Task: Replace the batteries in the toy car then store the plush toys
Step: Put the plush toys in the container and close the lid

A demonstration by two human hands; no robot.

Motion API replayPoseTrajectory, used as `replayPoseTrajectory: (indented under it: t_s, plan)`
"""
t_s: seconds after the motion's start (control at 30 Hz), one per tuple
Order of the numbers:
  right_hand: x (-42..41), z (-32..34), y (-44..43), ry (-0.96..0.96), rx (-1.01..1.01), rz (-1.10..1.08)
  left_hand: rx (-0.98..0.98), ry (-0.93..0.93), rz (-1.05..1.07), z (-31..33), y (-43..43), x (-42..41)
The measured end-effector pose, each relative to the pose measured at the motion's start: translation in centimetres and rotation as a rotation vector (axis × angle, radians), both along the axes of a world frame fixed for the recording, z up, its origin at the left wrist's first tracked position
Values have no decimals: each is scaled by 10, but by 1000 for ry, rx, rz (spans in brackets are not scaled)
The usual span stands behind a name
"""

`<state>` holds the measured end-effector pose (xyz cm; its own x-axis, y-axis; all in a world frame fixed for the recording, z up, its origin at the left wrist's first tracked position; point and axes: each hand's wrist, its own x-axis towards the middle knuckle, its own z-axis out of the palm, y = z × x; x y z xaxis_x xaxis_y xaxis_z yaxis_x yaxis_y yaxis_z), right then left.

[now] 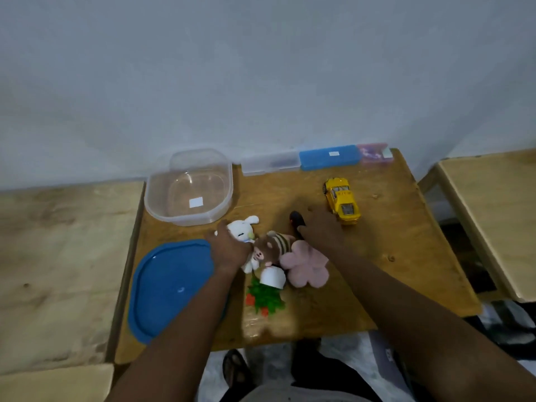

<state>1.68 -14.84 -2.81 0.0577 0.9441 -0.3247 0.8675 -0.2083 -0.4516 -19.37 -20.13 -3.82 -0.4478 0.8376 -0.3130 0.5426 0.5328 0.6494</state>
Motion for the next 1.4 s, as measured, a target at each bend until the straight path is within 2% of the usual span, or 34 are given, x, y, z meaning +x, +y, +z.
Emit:
replayPoseTrajectory:
  t_s: [0.17,0.27,0.33,0.43,0.53,0.6,0.63,0.83,0.97,1.07,1.2,1.4]
  plan:
    - [10,-23,-2,111,23,-39,116,13,70,3,-9,14]
    - [13,-17,1,165,-29,-152,266,49,79,11,-20,20]
    - [13,-43,4,213,3,-191,379,111,64,16,-26,22]
    - [11,-67,14,203,-13,-31,516,192,73,30,-27,18]
    - [-16,2,19,267,215,-17,645,261,92,47,-16,3]
    - [-28,44,30,252,387,83,700,258,124,60,-5,-11]
    - [-40,45,35,233,452,160,709,252,140,67,1,-20]
    - [-102,63,86,32,779,380,585,245,109,87,37,-80]
    - [-155,62,112,-48,716,476,389,261,72,81,73,-115]
    - [-192,57,130,-160,551,546,303,230,95,69,102,-136]
    - [-230,32,150,-272,435,518,224,215,84,38,129,-159]
    - [-241,-8,163,-483,539,522,260,215,-14,2,146,-180]
